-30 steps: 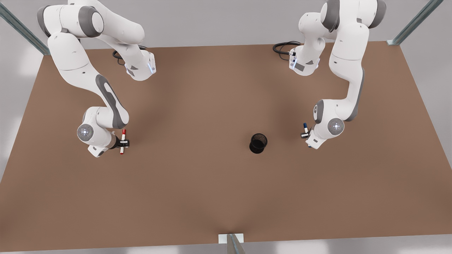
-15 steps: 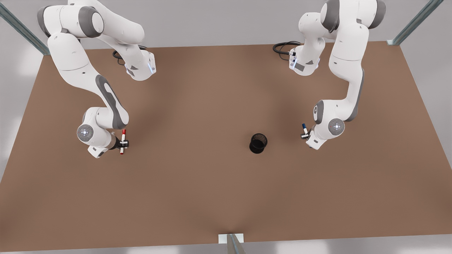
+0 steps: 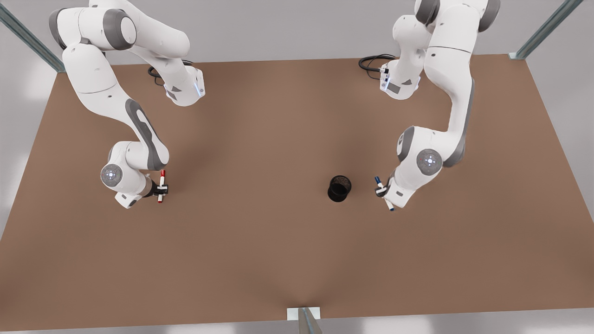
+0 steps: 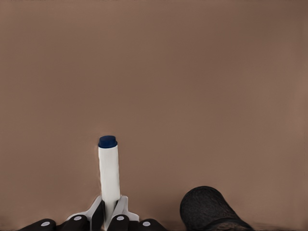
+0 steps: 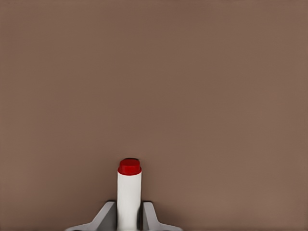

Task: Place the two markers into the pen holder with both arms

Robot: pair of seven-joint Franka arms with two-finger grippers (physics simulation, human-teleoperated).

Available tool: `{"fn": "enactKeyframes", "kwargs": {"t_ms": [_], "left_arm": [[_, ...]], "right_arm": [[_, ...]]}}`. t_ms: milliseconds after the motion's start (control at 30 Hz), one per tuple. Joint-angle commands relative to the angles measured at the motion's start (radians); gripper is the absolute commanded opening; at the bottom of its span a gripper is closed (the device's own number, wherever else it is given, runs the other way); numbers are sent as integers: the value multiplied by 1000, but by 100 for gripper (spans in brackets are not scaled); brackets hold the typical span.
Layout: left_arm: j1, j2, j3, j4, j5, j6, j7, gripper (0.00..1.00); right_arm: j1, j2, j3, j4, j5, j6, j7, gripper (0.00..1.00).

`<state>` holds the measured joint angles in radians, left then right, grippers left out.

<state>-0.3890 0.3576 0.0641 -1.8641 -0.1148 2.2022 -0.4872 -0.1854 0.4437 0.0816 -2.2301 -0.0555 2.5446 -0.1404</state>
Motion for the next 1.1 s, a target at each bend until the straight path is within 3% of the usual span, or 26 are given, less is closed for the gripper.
{"fn": "enactKeyframes", "kwargs": {"t_ms": [0,67,133,233,300,367,733,1067], "left_arm": [[-106,-22,65,20,-5,-139,-655,25],[-270,-20,180,48,-5,-133,-806,25],[-510,-17,427,52,-3,-127,-873,25],[-836,92,750,69,30,-61,-1025,25],[-964,167,896,89,43,-53,-1051,25],[-1042,230,968,88,41,-33,-1123,25],[-1237,437,1079,77,41,-24,-1281,25],[-1301,544,1102,59,43,-4,-1350,25]], "right_arm": [[0,0,0,1,-3,0,1,34],[0,0,1,6,-1,-3,2,29],[1,0,1,9,-3,-3,2,28],[1,4,1,14,-3,-3,1,27],[1,4,3,15,-3,-3,-13,27],[0,3,4,17,2,-4,-27,27],[0,-7,36,107,5,-43,-182,27],[1,0,207,268,374,-75,-565,27]]}}
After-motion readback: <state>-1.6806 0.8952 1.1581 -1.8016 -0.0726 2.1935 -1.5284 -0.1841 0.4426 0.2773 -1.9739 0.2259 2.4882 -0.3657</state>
